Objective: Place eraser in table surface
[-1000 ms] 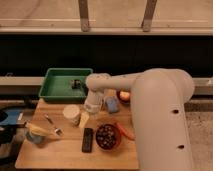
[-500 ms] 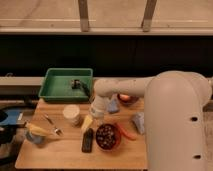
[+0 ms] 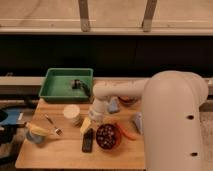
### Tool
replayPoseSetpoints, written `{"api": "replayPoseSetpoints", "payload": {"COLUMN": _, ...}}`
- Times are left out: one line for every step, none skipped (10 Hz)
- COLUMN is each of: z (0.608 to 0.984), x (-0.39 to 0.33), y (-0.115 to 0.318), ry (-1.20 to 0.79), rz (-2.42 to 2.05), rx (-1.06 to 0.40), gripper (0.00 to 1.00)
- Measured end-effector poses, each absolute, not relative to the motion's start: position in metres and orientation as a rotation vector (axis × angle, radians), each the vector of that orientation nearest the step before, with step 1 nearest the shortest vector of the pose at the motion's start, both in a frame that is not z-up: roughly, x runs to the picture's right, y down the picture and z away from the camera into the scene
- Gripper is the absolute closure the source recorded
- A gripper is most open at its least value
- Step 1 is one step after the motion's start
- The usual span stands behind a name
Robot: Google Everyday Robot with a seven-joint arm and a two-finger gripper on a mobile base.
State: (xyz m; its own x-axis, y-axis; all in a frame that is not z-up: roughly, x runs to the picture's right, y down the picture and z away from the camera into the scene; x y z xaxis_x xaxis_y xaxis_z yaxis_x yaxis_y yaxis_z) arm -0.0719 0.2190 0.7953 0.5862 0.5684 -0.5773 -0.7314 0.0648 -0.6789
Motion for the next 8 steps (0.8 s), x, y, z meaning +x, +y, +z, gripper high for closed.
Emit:
{"api": "replayPoseSetpoints", "payload": {"z": 0.793, "x": -0.076, "y": 0.220, "ry": 0.192, "rz": 0.981, "rx": -1.129, "gripper": 0.24}}
{"api": "replayPoseSetpoints", "payload": {"z": 0.790, "x": -0.082, "y": 0.221, "ry": 0.210, "rz": 0.970, "rx": -1.116, "gripper": 0.24}}
{"api": "replayPoseSetpoints", "payload": {"z": 0.788, "x": -0.085, "y": 0.222, "ry": 0.219, "rz": 0.964, "rx": -1.111, "gripper": 0.24}}
{"api": "replayPoseSetpoints", "payload": {"z": 0.786, "x": -0.092, "y": 0.223, "ry": 0.232, "rz": 0.953, "rx": -1.102, "gripper": 0.24}}
{"api": "replayPoseSetpoints", "payload": {"z": 0.784, "x": -0.097, "y": 0.225, "ry": 0.240, "rz": 0.944, "rx": -1.098, "gripper": 0.24}}
{"api": "replayPoseSetpoints", "payload": {"z": 0.784, "x": -0.097, "y": 0.225, "ry": 0.241, "rz": 0.943, "rx": -1.098, "gripper": 0.24}}
{"api": "replayPoseSetpoints", "payload": {"z": 0.785, "x": -0.096, "y": 0.225, "ry": 0.243, "rz": 0.945, "rx": -1.098, "gripper": 0.24}}
{"api": "replayPoseSetpoints", "payload": {"z": 0.785, "x": -0.095, "y": 0.225, "ry": 0.244, "rz": 0.947, "rx": -1.097, "gripper": 0.24}}
